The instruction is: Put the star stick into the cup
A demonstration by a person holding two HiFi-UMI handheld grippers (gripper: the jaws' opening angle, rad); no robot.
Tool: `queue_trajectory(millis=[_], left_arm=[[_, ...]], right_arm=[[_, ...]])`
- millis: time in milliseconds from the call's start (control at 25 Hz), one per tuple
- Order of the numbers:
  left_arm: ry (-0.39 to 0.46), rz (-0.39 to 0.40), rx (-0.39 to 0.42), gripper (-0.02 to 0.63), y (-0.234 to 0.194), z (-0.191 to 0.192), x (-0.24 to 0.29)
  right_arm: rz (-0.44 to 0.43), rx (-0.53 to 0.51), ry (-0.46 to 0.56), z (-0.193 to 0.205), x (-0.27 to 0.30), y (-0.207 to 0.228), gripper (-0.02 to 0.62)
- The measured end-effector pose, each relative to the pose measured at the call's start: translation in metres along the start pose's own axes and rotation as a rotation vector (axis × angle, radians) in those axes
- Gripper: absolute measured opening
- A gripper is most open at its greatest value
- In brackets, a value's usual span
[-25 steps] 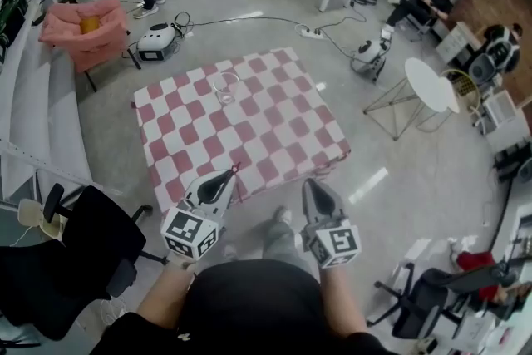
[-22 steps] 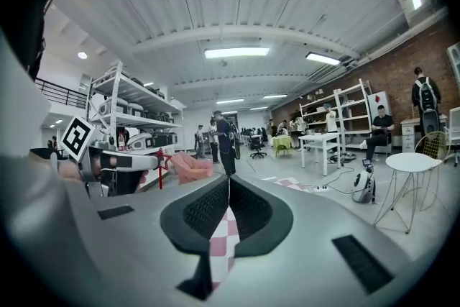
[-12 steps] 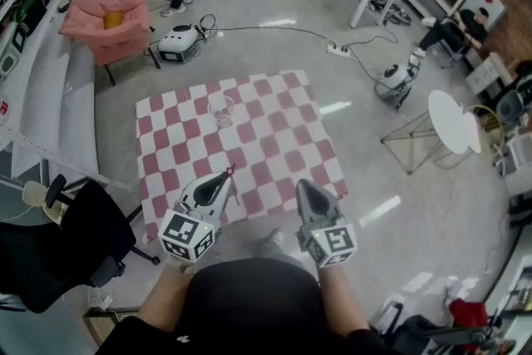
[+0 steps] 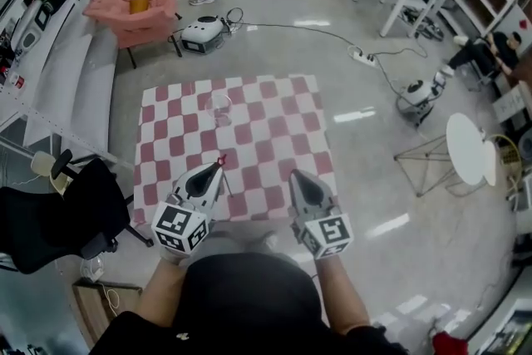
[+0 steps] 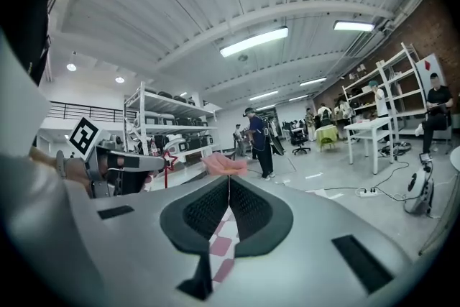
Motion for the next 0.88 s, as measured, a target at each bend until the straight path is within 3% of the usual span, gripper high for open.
queue_trajectory(millis=[400,880], left_arm=[[0.028,-0.064,-0.056,0.055,-0.034,-0.018,0.030],[0.099,-0.073,-0.083,0.055,-0.122,-0.060,0.067]], right_arm=[[-0.025,0.031,-0.008,-0.003,0.028,0.018,0.017],[0.015,-0.001,-0.049,-0.036,0.084,0.022,0.017]])
Point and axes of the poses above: the fingertips, and each gripper's own axes: x forward along the fingers, y to its right, z out of its underside, the point moved 5 cm from there along -x, backward along the fingers, and after that the axes turned 10 degrees about -y, right-handed, at the moved point
